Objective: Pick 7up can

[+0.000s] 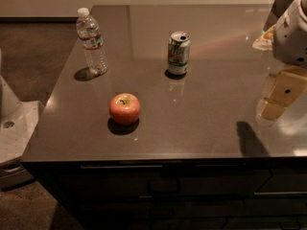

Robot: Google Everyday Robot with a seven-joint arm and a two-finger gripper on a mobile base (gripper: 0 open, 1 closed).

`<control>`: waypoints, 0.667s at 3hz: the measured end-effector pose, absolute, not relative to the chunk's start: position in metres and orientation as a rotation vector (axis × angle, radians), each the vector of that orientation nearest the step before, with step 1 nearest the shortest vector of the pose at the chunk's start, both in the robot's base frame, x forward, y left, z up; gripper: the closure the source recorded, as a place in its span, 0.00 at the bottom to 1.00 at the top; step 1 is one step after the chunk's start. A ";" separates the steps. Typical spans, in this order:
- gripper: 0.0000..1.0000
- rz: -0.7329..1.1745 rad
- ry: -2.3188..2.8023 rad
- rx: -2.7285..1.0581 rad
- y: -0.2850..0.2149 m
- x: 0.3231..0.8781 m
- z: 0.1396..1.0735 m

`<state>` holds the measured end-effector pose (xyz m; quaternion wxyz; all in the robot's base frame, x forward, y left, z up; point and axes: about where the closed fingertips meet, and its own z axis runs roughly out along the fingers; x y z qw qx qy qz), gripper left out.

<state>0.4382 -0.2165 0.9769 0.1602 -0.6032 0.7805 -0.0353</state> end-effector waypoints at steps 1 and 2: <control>0.00 -0.101 2.230 -1.723 -0.216 0.438 0.977; 0.00 -0.123 2.235 -1.703 -0.211 0.453 0.981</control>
Offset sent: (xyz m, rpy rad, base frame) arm 0.0333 0.0103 0.0043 -0.0157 -0.0110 -0.0371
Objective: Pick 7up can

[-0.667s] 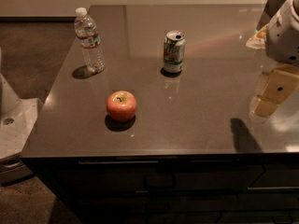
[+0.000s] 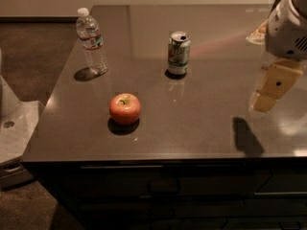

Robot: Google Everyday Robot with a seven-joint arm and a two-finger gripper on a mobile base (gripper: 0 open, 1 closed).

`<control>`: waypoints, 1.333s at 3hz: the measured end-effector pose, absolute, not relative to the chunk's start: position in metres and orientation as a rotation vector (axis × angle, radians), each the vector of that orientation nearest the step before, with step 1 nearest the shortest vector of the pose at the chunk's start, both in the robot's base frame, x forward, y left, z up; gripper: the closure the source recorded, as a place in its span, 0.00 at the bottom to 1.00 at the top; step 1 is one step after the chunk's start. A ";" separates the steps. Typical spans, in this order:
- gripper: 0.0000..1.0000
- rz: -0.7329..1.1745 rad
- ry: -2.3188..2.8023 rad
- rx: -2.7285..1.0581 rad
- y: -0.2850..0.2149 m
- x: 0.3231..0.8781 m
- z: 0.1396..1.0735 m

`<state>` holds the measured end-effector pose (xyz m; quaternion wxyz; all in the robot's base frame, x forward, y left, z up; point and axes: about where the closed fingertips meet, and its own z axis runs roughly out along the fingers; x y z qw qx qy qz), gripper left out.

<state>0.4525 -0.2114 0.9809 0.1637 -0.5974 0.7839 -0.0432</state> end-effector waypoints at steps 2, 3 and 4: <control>0.00 -0.121 2.254 -1.641 -0.196 0.516 0.982; 0.00 -0.072 2.257 -1.574 -0.187 0.559 0.978; 0.00 0.013 2.253 -1.508 -0.172 0.600 0.970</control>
Offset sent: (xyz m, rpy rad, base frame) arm 0.1074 0.0219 -0.0009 0.0477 -0.0086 -0.0724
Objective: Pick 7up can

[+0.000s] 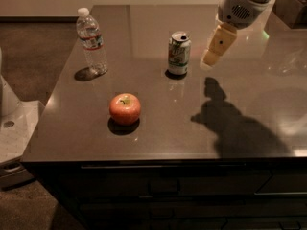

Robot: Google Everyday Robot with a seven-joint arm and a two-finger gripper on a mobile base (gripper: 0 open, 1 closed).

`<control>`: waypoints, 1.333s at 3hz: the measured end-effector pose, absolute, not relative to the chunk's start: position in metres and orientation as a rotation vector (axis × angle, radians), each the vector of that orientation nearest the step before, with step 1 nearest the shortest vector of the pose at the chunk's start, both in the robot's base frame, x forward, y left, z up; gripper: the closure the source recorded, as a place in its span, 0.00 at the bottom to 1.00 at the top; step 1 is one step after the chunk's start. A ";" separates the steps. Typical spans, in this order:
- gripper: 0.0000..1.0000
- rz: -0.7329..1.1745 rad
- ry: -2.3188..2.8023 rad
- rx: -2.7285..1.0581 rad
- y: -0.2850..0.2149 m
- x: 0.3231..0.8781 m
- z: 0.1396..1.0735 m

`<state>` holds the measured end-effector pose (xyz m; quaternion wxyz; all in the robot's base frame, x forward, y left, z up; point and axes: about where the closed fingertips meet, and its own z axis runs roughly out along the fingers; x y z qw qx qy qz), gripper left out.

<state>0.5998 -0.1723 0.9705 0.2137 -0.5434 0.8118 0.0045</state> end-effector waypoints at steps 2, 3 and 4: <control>0.00 0.166 2.248 -1.409 -0.141 0.661 0.950; 0.00 0.236 2.262 -1.369 -0.127 0.681 0.934; 0.00 0.251 2.271 -1.355 -0.115 0.693 0.924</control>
Offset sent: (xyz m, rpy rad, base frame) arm 0.0939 0.0468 -0.0299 0.1998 0.0477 -0.0506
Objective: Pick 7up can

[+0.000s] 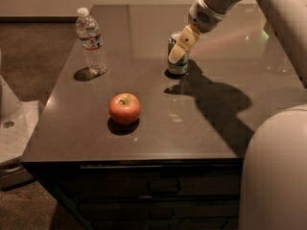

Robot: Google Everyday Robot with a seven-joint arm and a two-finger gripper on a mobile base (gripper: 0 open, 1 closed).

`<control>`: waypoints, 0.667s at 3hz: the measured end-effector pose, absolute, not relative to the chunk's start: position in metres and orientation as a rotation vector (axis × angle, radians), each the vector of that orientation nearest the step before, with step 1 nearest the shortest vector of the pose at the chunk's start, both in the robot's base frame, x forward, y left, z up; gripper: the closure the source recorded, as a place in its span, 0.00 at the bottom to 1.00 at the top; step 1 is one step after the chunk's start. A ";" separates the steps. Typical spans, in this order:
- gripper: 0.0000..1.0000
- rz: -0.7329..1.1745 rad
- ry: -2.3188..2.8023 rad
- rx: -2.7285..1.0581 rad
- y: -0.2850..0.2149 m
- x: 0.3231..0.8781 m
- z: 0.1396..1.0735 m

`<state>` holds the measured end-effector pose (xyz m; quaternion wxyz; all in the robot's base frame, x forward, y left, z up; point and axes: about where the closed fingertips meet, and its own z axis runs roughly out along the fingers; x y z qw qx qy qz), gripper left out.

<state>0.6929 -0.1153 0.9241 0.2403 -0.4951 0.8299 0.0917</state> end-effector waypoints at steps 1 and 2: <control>0.17 0.271 2.293 -1.345 -0.113 0.699 0.917; 0.41 0.302 2.293 -1.340 -0.105 0.701 0.916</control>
Offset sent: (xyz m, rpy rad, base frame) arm 0.0097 0.0128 -0.0007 0.0464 0.0461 -0.0070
